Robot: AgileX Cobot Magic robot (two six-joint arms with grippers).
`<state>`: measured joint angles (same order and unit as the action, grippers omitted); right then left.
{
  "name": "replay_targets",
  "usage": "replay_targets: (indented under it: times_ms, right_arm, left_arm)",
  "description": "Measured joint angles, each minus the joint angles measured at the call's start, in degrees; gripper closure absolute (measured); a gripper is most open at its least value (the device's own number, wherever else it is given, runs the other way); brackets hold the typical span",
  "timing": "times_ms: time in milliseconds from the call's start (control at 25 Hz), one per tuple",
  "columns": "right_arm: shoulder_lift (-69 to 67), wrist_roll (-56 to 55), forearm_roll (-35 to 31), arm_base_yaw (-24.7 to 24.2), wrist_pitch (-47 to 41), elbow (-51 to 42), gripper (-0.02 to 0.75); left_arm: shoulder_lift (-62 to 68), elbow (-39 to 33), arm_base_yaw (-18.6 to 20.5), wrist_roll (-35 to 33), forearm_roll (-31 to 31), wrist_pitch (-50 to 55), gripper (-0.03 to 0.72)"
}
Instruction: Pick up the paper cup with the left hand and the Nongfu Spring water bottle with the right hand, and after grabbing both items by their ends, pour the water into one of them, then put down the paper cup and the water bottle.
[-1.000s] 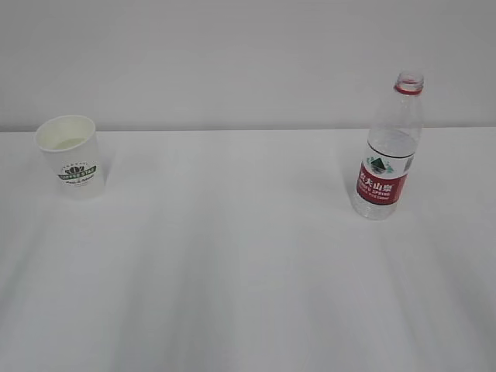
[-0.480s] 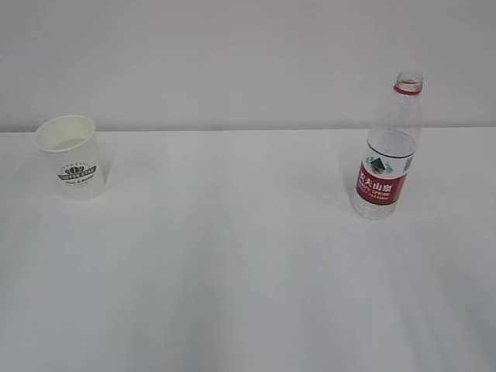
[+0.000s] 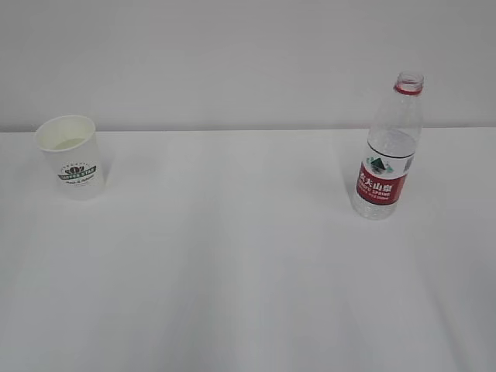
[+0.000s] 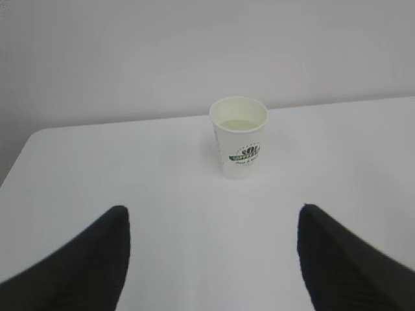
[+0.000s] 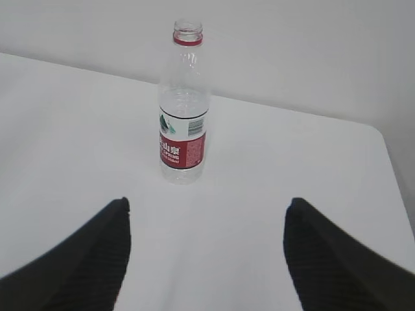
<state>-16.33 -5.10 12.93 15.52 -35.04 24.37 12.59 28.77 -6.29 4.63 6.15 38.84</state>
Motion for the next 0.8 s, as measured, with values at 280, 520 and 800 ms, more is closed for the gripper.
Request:
replay_targets:
  times_ms: [280, 520, 800]
  right_arm:
    - [6.11, -0.38, -2.78, 0.0, -9.58, 1.58, 0.183]
    - [8.06, -0.46, -5.25, 0.0, -15.04, 1.79, 0.183]
    - [8.14, -0.25, -7.53, 0.0, -21.88, 4.76, 0.183]
  left_arm:
    - [-0.22, 3.37, 0.0, -0.49, -1.64, 10.9, 0.101]
    - [-0.36, 3.93, 0.0, -1.54, -3.78, 17.78, 0.109]
    - [-0.77, 3.93, 0.0, -2.66, -4.71, 23.87, 0.128]
